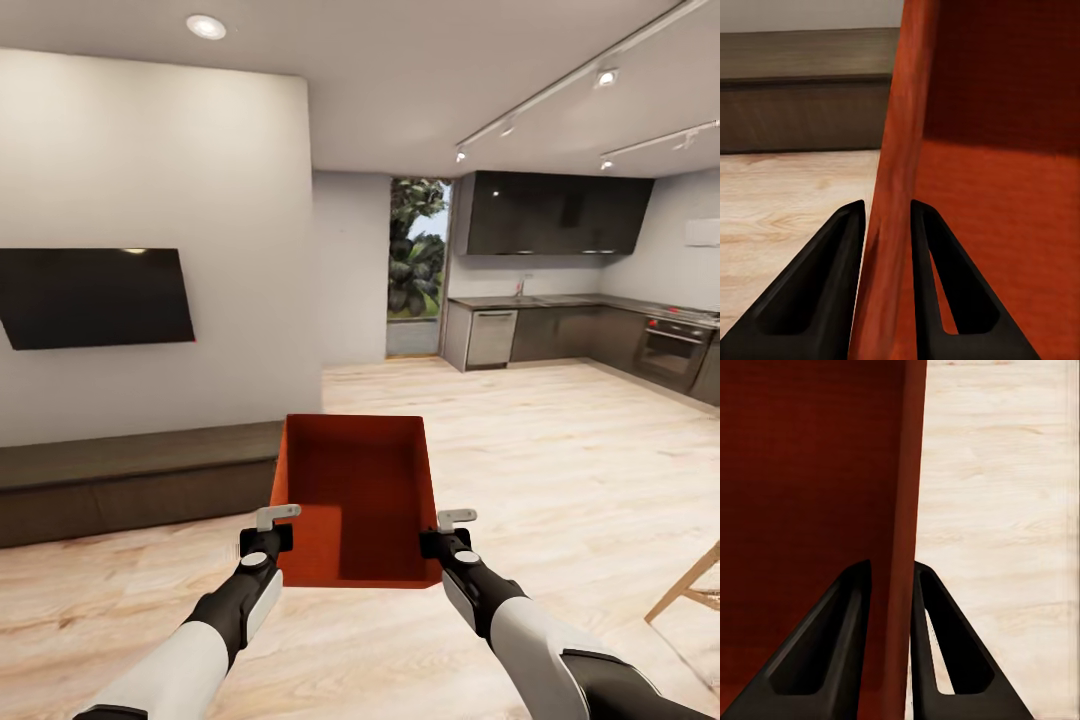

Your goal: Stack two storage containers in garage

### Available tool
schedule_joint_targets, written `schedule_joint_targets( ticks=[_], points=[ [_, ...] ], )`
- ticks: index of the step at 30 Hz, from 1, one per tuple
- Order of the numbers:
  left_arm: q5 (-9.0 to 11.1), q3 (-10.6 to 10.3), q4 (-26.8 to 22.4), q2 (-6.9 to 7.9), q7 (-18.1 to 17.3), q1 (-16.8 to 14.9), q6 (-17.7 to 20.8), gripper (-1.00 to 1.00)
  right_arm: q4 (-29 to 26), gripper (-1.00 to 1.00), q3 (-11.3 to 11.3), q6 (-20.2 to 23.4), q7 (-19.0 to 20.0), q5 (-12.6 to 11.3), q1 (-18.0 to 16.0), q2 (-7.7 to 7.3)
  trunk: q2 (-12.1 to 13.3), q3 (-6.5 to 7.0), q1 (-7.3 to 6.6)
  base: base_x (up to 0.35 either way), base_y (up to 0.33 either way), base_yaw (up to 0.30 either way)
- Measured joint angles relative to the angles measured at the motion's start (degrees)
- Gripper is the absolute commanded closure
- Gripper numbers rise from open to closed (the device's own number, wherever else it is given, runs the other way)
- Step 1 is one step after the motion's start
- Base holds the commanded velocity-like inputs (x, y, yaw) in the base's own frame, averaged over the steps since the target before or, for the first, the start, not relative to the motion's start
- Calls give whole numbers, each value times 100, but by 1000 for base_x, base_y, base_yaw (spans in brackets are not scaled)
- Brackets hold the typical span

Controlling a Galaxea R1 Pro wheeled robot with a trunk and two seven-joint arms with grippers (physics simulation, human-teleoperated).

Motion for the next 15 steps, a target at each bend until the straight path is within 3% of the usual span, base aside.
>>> schedule_joint_targets(
  ticks=[15],
  points=[
    [0, -1, 0, 1, -1, -1, 1, 100, 0, 100, -3, 0, -1, 1, 0, 2, 0, 0, 0, 0, 0, -278]
  ],
)
